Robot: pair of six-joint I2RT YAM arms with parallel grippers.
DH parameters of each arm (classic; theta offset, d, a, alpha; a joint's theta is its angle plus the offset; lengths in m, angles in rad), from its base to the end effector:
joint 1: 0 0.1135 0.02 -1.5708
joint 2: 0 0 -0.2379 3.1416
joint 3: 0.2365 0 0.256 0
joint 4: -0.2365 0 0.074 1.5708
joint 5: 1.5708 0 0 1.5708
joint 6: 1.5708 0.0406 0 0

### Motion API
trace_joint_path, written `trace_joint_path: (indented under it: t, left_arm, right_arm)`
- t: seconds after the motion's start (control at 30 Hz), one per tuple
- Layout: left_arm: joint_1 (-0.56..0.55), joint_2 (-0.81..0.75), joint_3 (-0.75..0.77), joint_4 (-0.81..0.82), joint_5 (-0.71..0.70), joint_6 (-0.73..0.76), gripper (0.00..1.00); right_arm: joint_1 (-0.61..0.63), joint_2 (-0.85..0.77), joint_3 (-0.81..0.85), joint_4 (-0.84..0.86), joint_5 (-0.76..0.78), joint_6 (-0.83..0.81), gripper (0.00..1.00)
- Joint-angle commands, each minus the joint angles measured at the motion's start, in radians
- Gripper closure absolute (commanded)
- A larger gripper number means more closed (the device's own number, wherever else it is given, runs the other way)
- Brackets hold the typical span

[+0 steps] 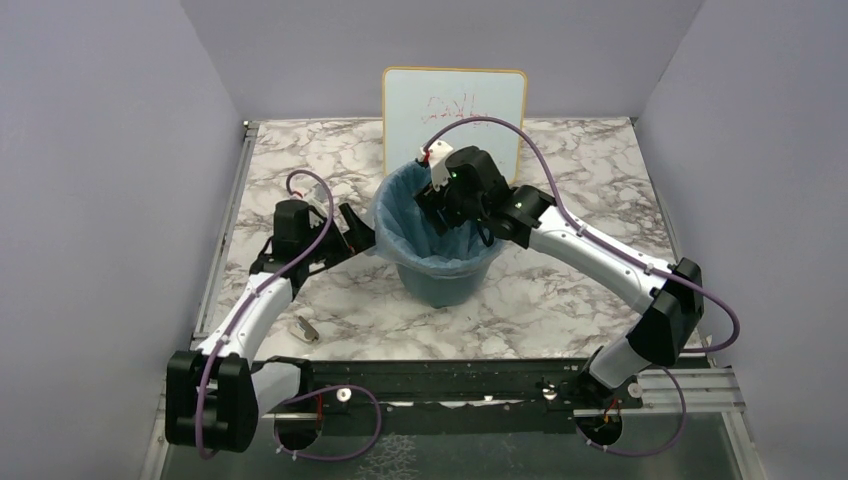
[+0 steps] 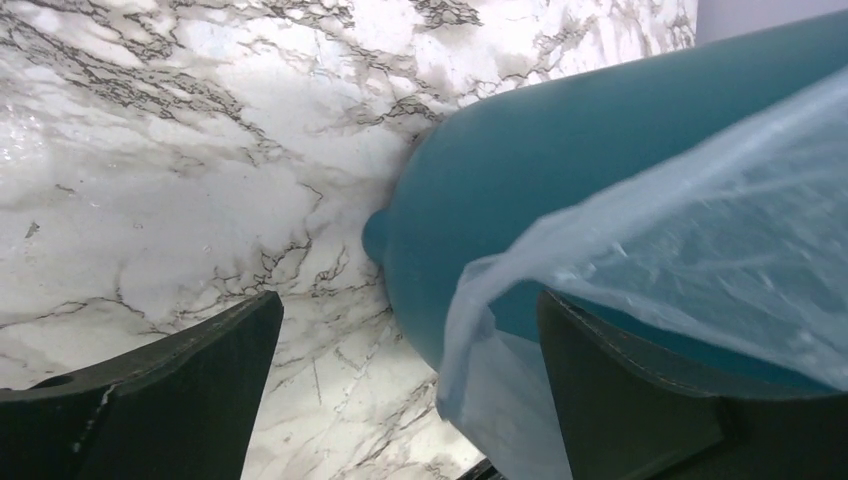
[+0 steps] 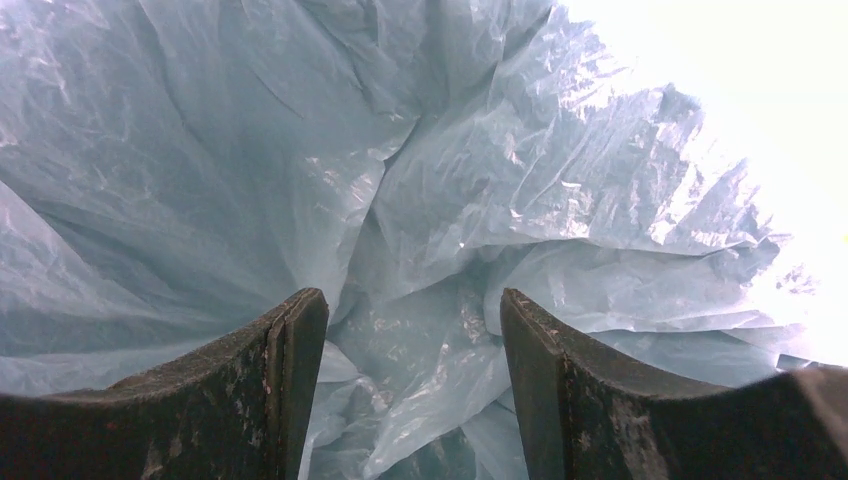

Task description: Put the trash bags into the trash bin

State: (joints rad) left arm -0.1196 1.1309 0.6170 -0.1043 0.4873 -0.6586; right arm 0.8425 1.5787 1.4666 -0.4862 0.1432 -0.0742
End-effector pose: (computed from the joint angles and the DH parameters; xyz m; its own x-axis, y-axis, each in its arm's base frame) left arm 0.2504 -0.0492 0.1950 -0.7515 -0.4543 -0.4784 0.0308 0.7001 -0.7134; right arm 0.2508 0.2725 0.3188 -0.3249 -0.4745 -0.8181 -0.6861 0.7136 -0.1414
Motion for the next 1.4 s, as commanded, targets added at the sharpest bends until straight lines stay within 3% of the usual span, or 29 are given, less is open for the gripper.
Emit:
trace_joint_path:
  t: [0.0,0.13,0.2,0.53,0.67,1.0,1.03,1.13,1.37]
  left_arm:
    - [0.002,-0.071,0.059,-0.065,0.034,0.082,0.01]
    - [0.003,-0.086,0.089,-0.104,0.004,0.115,0.02]
    - [0.004,-0.084,0.097,-0.113,0.000,0.121,0.11]
    - [0.003,-0.068,0.131,-0.195,-0.087,0.180,0.12]
    - [0.005,-0.063,0.133,-0.184,-0.067,0.176,0.13]
    - [0.004,-0.071,0.091,-0.155,-0.070,0.165,0.21]
    - [0.003,-0.066,0.086,-0.148,-0.069,0.160,0.23]
    - [0.005,-0.048,0.060,-0.116,-0.073,0.133,0.28]
    - [0.004,0.028,-0.034,0.045,-0.019,0.031,0.35]
  right_arm:
    - [0.001,-0.003,0.020,0.003,0.018,0.001,0.30]
    - [0.001,-0.007,0.025,0.002,0.011,0.005,0.29]
    - [0.000,-0.014,0.030,-0.002,0.023,0.013,0.28]
    - [0.001,-0.081,0.015,0.037,0.064,-0.008,0.22]
    - [0.001,-0.121,-0.038,0.118,0.138,0.034,0.01]
    - [0.001,-0.087,-0.045,0.084,0.068,0.045,0.00]
    - [0.001,-0.073,-0.037,0.062,0.046,0.047,0.00]
    - [0.001,-0.023,-0.011,-0.001,-0.033,0.056,0.15]
    - [0.001,0.058,-0.002,-0.072,-0.091,0.071,0.30]
